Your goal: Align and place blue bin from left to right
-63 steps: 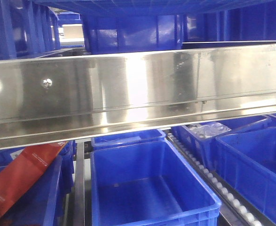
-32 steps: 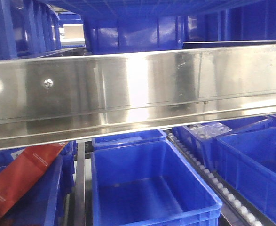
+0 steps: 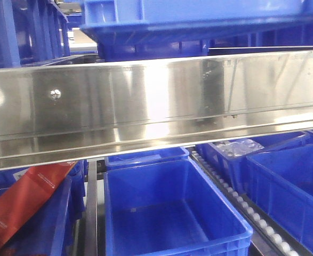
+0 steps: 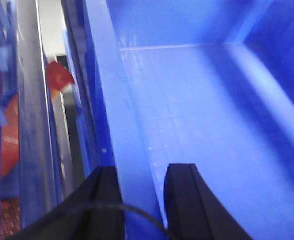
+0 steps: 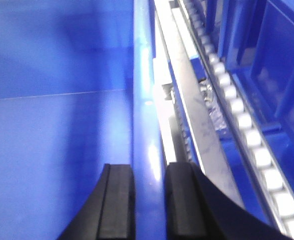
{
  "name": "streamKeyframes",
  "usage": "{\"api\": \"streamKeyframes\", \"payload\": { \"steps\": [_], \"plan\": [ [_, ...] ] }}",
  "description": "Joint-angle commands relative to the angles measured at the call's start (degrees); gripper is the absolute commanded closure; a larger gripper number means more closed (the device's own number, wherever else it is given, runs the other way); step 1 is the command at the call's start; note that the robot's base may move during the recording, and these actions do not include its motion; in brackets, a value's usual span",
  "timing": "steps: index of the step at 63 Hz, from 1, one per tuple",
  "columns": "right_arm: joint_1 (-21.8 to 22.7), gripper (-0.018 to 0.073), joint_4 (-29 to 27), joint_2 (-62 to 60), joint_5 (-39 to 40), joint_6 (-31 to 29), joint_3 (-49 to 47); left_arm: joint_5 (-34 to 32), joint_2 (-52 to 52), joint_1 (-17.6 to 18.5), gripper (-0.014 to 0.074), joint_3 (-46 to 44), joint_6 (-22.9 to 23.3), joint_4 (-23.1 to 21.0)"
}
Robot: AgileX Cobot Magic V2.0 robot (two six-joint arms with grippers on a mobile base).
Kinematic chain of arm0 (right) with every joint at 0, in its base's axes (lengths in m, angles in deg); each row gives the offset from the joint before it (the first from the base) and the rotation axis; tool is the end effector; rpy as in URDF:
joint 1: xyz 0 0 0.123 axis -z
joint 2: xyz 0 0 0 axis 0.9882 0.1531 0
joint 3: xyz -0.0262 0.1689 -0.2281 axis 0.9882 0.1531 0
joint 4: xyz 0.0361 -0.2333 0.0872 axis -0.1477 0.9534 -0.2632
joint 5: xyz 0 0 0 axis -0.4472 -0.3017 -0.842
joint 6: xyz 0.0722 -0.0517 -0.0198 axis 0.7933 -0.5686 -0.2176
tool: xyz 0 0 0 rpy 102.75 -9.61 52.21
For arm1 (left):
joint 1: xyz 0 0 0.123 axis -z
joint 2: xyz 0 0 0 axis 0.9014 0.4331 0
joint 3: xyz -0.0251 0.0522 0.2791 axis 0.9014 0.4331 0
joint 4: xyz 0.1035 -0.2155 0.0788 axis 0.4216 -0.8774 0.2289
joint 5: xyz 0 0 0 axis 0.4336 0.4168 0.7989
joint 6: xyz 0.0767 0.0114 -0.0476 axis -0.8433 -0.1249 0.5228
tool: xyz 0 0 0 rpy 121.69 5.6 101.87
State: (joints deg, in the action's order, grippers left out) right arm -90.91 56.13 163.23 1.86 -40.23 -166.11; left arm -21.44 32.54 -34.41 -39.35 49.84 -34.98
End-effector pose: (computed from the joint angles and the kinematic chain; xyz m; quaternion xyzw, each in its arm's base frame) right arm 0.3987 0.0740 0.4403 -0.0671 0.8755 0.0802 0.4717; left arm 0.3569 -0.1738 0.4406 -0.0343 0.8963 -0.0745 0.4359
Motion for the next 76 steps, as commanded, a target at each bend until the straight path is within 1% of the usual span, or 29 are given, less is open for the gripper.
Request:
{"api": "streamKeyframes", "payload": {
  "steps": [1, 7, 12, 16, 21, 22, 25, 26, 29, 33, 34, 43, 48, 52, 55, 56, 59, 60, 62, 65, 67, 68, 70, 73, 76],
  "plan": [
    [0.6, 0.0637, 2.5, 0.0, 7.5, -0.6, -1.1, -4.5, 0.7, 0.1, 0.0612, -0.5, -1.4, 1.4],
    [0.6, 0.0616, 4.0, 0.8, 7.8, -0.6, -1.1, -3.8, 2.0, 0.1, 0.0611, -0.5, -1.4, 1.1],
    [0.6, 0.0524, 4.7, 1.4, 7.8, -0.6, -1.1, -3.5, 2.4, 0.1, 0.056, -0.5, -1.4, 1.1],
    [0.6, 0.0401, 5.1, 1.6, 7.8, -0.6, -1.1, -3.5, 2.5, 0.1, 0.0477, -0.5, -1.4, 1.8],
    [0.6, 0.0267, 5.9, 1.7, 7.9, -0.6, -1.1, -3.5, 2.5, 0.1, 0.0341, -0.5, -1.4, 1.9],
    [0.6, 0.0241, 6.1, 1.7, 7.9, -0.6, -1.1, -3.5, 2.5, 0.1, 0.0299, -0.5, -1.4, 2.0],
    [0.6, 0.0146, 6.7, 1.7, 7.9, -0.6, -1.1, -3.5, 2.5, 0.1, 0.0213, -0.5, -1.4, 2.4],
    [0.6, 0.0126, 6.7, 1.7, 7.9, -0.6, -1.1, -3.5, 2.5, 0.1, 0.0169, -0.5, -1.4, 2.7],
    [0.6, 0.0074, 6.7, 1.6, 7.9, -0.6, -1.1, -3.5, 2.4, 0.1, 0.0078, -0.5, -1.4, 2.8],
    [0.6, 0.0052, 6.7, 1.1, 7.6, -0.6, -1.1, -3.2, 1.9, 0.1, -0.0013, -0.5, -1.4, 2.8],
    [0.6, 0.0053, 6.7, 1.0, 7.5, -0.6, -1.1, -3.2, 1.7, 0.1, -0.0022, -0.5, -1.4, 2.8],
    [0.6, 0.0056, 5.8, -1.6, 5.7, -0.6, -1.1, -0.7, -1.6, 0.1, -0.0001, -0.5, -1.4, 2.8],
    [0.6, 0.0096, 4.7, -3.5, 4.2, -0.6, -1.1, 1.5, -3.8, 0.1, -0.0001, -0.5, -1.4, 2.6],
    [0.6, 0.0174, 3.6, -5.5, 2.8, -0.6, -1.1, 3.8, -6.1, 0.1, 0.0012, -0.5, -2.0, 2.4],
    [0.6, 0.0253, 2.4, -6.8, 1.6, -0.6, -1.1, 5.4, -7.7, 0.1, 0.0039, -0.5, -3.6, 2.2],
    [0.6, 0.0293, 1.8, -7.4, 1.1, -0.6, -1.1, 5.9, -8.2, 0.1, 0.0052, -0.5, -4.1, 2.2],
    [0.6, 0.0379, 0.5, -8.9, -0.1, -0.6, -1.1, 7.2, -9.9, 0.1, 0.0113, -0.5, -6.3, 2.1],
    [0.6, 0.0423, -0.1, -9.5, -0.5, -0.6, -1.1, 7.6, -10.4, 0.1, 0.0136, -0.5, -7.0, 2.1],
    [0.6, 0.048, -0.6, -10.4, -1.4, -0.6, -1.1, 8.3, -11.7, 0.1, 0.0203, -0.4, -8.5, 1.7],
    [0.6, 0.0573, -1.5, -11.8, -2.5, -0.6, -1.0, 8.7, -13.5, 0.1, 0.033, -0.1, -10.8, 1.0],
    [0.6, 0.0634, -1.8, -12.5, -3.1, -0.6, -0.9, 8.7, -14.6, 0.1, 0.04, 0.2, -12.1, 0.6],
    [0.6, 0.0659, -1.9, -13.2, -3.6, -0.6, -0.7, 8.7, -15.4, 0.1, 0.0454, 0.5, -12.7, 0.6],
    [0.6, 0.0644, -1.9, -14.2, -4.1, -0.6, -0.2, 8.7, -17.0, 0.1, 0.0544, 1.2, -13.1, 0.6],
    [0.6, 0.0631, -1.9, -15.9, -4.3, -0.6, 1.3, 8.7, -19.2, 0.1, 0.064, 2.6, -13.3, 0.8],
    [0.6, 0.0631, -1.9, -17.9, -4.0, -0.9, 3.7, 8.7, -22.0, 0.1, 0.0599, 4.2, -13.3, 1.3]
  ]
}}
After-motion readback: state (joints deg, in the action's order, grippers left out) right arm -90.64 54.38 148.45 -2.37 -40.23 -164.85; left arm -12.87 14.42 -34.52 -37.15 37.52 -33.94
